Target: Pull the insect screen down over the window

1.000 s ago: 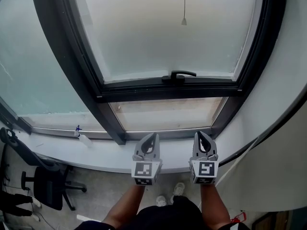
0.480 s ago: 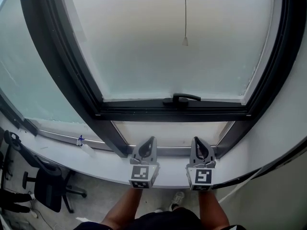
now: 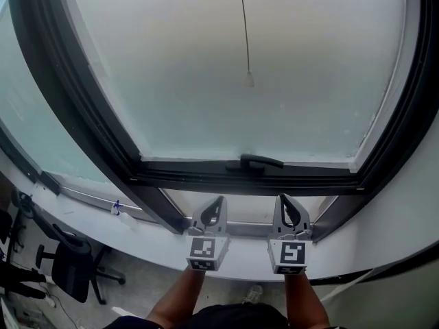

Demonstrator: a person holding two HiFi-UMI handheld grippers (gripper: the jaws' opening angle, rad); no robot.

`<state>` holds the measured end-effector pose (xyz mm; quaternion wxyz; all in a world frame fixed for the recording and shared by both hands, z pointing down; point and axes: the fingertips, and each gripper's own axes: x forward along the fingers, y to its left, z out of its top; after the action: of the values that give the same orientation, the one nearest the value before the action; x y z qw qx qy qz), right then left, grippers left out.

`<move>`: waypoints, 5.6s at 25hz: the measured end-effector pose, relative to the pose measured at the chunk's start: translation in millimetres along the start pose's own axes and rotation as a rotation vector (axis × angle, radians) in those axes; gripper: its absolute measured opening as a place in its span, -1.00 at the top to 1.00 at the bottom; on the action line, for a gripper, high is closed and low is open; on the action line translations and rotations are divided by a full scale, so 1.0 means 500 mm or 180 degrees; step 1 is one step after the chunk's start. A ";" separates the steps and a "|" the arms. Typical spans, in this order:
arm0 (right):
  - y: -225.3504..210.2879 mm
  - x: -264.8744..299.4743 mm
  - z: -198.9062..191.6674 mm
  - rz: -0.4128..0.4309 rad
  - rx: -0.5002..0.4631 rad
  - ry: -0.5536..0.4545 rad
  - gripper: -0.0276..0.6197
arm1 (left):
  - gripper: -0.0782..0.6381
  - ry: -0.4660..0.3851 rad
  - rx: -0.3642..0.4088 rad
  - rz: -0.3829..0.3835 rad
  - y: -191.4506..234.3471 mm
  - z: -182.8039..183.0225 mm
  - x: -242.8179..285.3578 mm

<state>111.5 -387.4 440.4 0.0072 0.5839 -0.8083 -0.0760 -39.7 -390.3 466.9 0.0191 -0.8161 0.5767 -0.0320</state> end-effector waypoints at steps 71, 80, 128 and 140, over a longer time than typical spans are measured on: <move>-0.074 0.206 0.858 -0.0544 -0.1043 -0.2073 0.93 | 0.79 -0.2486 0.1643 0.0318 0.128 0.946 0.123; -0.093 0.210 0.922 -0.0739 -0.1697 -0.2006 0.93 | 0.79 -0.2557 0.2551 0.0895 0.129 1.030 0.102; -0.239 0.274 1.233 -0.2110 -0.5006 -0.0567 -0.07 | -0.42 -0.0844 0.4616 0.2191 0.266 1.292 0.127; -0.246 0.283 1.230 -0.2096 -0.5005 -0.0365 -0.07 | -0.42 -0.0655 0.4718 0.2194 0.276 1.291 0.135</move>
<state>120.5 -488.4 -194.5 0.3470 0.6095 -0.3088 -0.6425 -99.0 -503.7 -184.0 0.6144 -0.3679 0.6194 -0.3217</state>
